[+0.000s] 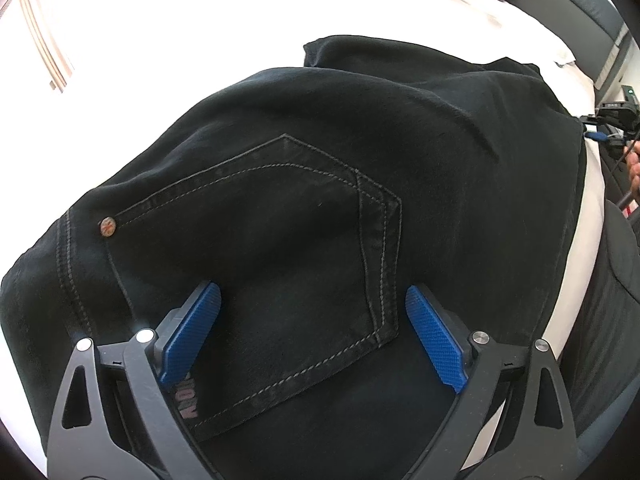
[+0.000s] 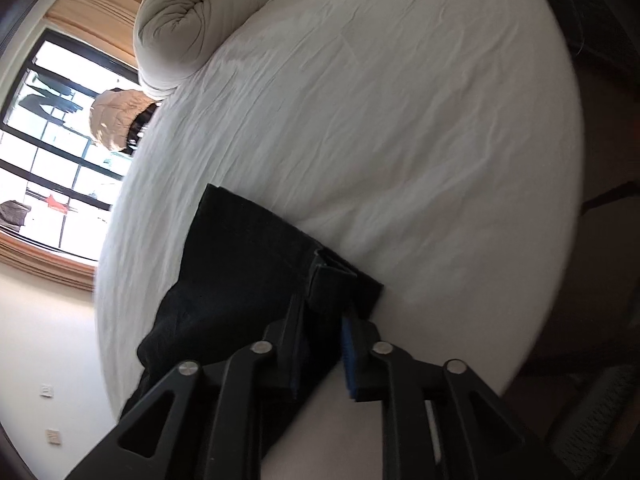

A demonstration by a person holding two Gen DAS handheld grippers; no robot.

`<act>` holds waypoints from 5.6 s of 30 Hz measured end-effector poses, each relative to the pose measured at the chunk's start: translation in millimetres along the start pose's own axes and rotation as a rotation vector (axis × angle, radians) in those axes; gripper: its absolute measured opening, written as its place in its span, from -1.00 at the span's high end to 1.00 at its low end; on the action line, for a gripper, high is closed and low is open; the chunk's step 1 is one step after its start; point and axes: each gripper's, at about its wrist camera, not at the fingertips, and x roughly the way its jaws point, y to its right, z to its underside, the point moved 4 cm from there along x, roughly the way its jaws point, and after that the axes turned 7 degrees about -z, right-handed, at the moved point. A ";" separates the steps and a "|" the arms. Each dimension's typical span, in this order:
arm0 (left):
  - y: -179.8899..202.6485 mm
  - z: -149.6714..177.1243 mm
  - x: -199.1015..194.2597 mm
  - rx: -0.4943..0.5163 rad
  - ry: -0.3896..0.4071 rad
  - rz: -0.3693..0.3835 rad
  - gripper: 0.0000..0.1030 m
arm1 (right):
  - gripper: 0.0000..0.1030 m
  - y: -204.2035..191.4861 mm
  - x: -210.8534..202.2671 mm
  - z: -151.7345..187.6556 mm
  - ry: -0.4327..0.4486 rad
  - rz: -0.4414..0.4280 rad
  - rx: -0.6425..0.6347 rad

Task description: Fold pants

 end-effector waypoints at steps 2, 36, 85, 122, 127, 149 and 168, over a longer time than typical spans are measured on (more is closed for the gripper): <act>-1.2 1.2 -4.7 -0.004 -0.002 -0.006 -0.84 | -0.12 -8.3 -16.2 3.7 0.053 0.124 -0.039; 11.6 -177.0 59.6 0.301 -0.134 0.257 0.50 | -0.14 -155.0 49.3 178.6 -0.392 -0.268 -0.556; 59.3 -109.8 36.2 0.006 -0.018 0.173 0.51 | 0.14 -110.5 75.2 31.2 -0.098 -0.220 -0.147; 63.6 20.4 3.0 -0.078 -0.031 0.214 0.52 | 0.04 -77.3 24.6 140.6 -0.392 -0.404 0.064; 57.7 23.3 2.3 -0.080 -0.036 0.228 0.52 | 0.04 -71.8 29.0 150.1 -0.409 -0.429 0.093; 39.3 33.4 -1.8 -0.081 -0.076 0.236 0.52 | 0.91 -69.4 32.7 159.2 -0.404 -0.395 0.074; 106.6 -2.0 6.2 0.066 -0.043 0.204 0.51 | 0.94 -62.1 33.8 150.0 -0.387 -0.348 0.074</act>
